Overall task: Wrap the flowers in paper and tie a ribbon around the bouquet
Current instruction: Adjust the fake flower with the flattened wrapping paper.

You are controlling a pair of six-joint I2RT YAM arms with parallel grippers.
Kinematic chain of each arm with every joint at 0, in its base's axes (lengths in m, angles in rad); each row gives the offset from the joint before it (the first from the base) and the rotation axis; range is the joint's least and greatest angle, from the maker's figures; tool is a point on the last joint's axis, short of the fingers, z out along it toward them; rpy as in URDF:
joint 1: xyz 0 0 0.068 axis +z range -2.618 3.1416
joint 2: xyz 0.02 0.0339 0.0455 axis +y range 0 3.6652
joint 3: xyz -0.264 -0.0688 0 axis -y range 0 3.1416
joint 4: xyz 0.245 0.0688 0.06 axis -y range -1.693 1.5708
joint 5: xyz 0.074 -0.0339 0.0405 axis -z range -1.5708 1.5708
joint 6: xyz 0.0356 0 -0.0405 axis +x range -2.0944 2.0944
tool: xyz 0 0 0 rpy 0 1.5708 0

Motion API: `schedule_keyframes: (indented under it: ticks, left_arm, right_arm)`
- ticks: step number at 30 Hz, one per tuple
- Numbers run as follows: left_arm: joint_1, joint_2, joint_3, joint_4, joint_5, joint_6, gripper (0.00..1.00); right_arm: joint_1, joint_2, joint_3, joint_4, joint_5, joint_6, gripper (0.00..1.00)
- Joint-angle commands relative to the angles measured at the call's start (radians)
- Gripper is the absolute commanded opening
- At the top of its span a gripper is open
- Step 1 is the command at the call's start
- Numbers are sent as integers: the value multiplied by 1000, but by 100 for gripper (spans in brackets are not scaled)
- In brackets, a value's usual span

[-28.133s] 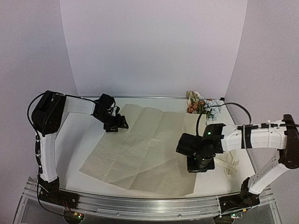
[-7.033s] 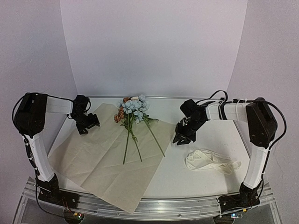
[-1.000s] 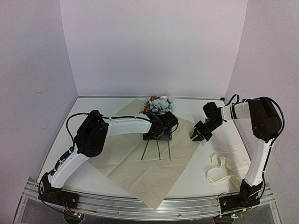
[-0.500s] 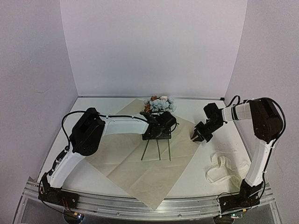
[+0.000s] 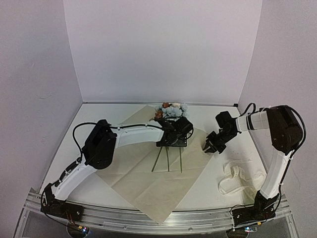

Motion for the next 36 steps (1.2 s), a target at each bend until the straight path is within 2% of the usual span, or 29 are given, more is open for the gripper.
schedule_keyframes:
  ticks: [1, 9, 18, 25, 36]
  left_arm:
    - [-5, 46, 55, -79, 3, 24, 100]
    - [-1, 57, 41, -87, 9, 15, 97]
    - [57, -75, -170, 30, 23, -3, 69]
    - [90, -122, -236, 73, 25, -5, 48]
    - [135, -221, -420, 170, 4, -86, 25]
  right_arm:
    - [15, 8, -26, -74, 50, 19, 12]
    - [18, 10, -26, -73, 56, 21, 12]
    - [16, 11, -41, -73, 61, 17, 12]
    - [16, 8, -45, -74, 60, 10, 12]
    - [16, 3, -57, -81, 64, -2, 12]
